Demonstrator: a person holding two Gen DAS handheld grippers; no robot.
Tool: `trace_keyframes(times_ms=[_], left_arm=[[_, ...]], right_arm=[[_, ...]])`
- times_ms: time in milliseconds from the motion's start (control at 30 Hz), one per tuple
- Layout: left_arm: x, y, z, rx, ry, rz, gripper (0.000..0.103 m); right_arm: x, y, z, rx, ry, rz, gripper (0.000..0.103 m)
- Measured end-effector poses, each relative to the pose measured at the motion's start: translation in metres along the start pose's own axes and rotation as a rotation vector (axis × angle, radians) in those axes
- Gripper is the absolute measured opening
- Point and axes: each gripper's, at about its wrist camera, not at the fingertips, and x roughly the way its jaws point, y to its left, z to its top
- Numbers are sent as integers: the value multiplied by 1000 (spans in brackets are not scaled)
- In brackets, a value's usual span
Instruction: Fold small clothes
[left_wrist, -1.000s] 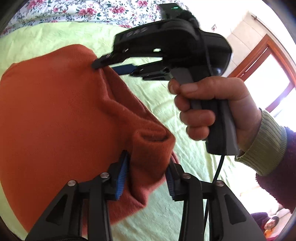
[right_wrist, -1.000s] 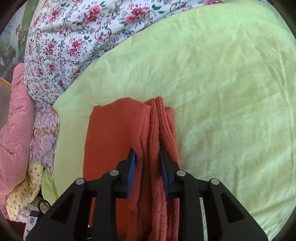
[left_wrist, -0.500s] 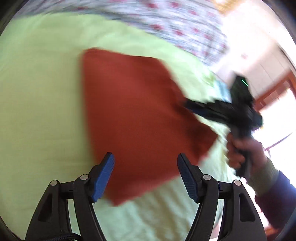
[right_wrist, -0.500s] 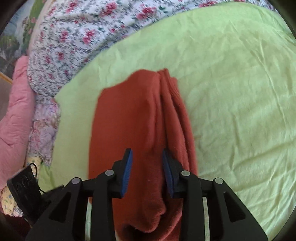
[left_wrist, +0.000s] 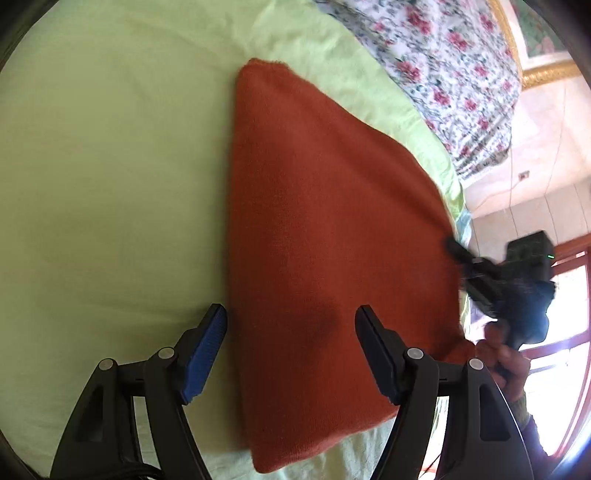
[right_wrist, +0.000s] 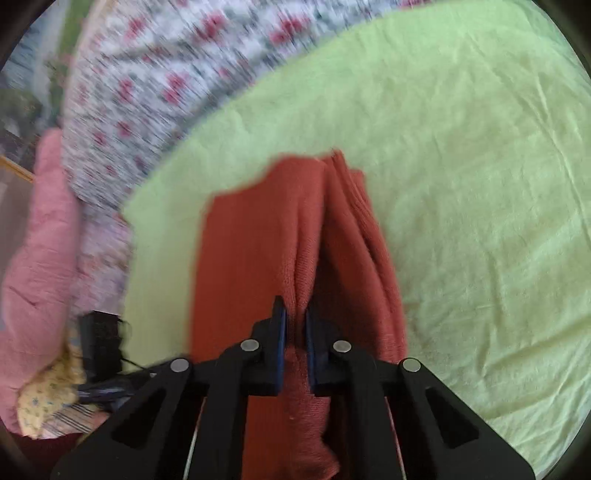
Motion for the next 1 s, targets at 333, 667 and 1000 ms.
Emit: trace_keyframes(times_ms=[333, 667, 1000], left_arm=[[22, -17, -1, 46, 44, 45, 72], [24, -8, 9, -4, 24, 32, 72], [50, -11, 17, -38, 48, -49, 36]], right_arm=[[6, -50, -19, 65, 10, -127, 10], [-11, -24, -18, -25, -22, -289, 66], [16, -54, -24, 54, 101, -132, 39]])
